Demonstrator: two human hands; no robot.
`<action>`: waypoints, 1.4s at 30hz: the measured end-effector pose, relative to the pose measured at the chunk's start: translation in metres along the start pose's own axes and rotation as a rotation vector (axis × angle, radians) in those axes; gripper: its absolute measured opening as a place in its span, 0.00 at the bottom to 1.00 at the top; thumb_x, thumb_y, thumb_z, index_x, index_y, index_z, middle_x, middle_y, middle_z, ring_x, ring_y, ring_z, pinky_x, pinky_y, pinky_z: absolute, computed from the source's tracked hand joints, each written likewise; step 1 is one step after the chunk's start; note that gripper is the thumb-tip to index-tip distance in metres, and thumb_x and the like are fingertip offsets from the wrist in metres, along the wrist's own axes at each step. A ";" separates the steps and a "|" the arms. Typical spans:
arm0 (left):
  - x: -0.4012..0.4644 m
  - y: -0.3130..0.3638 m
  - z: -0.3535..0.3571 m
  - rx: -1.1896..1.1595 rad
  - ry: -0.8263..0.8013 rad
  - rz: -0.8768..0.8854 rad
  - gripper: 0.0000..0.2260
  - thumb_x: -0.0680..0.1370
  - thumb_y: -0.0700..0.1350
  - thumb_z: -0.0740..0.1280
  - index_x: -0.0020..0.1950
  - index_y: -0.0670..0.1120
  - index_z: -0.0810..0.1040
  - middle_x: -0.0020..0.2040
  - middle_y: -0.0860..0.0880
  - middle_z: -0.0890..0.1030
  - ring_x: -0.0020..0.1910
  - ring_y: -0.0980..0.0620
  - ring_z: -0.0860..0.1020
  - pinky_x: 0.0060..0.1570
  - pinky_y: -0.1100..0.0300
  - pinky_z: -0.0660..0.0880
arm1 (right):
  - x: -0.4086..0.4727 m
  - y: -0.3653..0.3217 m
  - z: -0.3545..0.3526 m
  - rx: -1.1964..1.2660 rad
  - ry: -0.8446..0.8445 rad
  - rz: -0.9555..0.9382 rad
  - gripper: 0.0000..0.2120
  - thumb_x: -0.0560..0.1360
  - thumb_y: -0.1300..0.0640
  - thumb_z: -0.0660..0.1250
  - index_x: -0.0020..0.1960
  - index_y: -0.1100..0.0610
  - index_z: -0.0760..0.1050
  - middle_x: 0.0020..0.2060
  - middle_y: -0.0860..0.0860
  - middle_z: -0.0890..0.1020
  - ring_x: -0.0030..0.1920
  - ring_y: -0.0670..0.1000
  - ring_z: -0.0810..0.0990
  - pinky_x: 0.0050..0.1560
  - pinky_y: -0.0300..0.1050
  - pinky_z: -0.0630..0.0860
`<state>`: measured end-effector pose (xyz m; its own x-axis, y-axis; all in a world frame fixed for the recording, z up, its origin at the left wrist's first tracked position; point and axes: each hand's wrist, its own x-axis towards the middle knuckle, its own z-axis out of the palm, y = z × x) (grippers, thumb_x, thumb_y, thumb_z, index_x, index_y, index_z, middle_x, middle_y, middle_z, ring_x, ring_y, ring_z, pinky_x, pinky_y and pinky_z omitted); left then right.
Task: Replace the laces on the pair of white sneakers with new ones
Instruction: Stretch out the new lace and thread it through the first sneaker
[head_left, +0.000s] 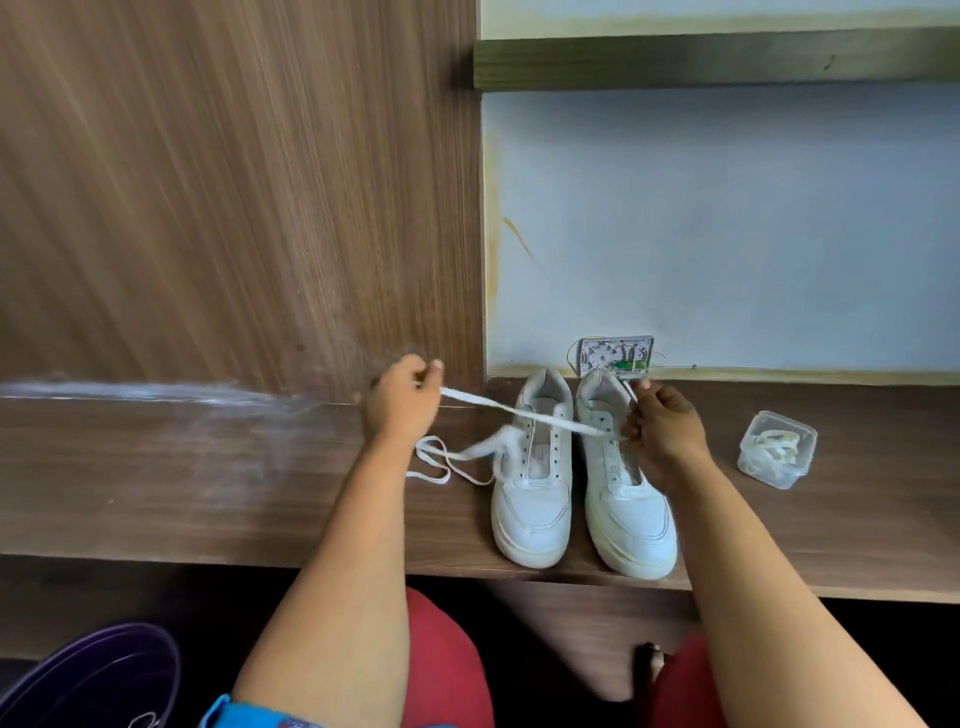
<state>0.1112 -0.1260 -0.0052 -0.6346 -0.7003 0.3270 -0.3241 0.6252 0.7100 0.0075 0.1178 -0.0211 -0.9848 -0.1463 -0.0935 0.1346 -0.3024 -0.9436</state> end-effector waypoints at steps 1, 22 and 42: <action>0.002 -0.006 -0.003 0.144 0.139 -0.003 0.15 0.79 0.57 0.61 0.38 0.49 0.74 0.39 0.49 0.80 0.47 0.45 0.75 0.54 0.51 0.66 | -0.001 0.005 0.003 0.017 0.010 0.044 0.09 0.82 0.57 0.59 0.43 0.57 0.71 0.28 0.52 0.65 0.25 0.46 0.64 0.27 0.38 0.65; -0.045 0.034 0.069 -0.471 -0.657 -0.078 0.10 0.81 0.37 0.61 0.40 0.44 0.75 0.42 0.42 0.79 0.41 0.48 0.77 0.45 0.55 0.77 | -0.025 0.048 0.030 -0.262 -0.255 -0.006 0.04 0.78 0.67 0.63 0.49 0.60 0.74 0.43 0.61 0.82 0.37 0.49 0.84 0.39 0.38 0.79; -0.064 0.030 0.078 0.055 -0.581 0.177 0.08 0.78 0.35 0.60 0.47 0.42 0.79 0.42 0.49 0.79 0.40 0.50 0.75 0.29 0.66 0.65 | -0.009 0.053 0.018 -0.751 -0.080 0.043 0.02 0.70 0.64 0.72 0.38 0.61 0.81 0.33 0.57 0.84 0.35 0.55 0.84 0.44 0.55 0.83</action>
<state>0.0873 -0.0354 -0.0539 -0.9560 -0.2917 0.0325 -0.2048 0.7424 0.6378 0.0252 0.0858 -0.0645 -0.9656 -0.2198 -0.1387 0.0335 0.4242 -0.9050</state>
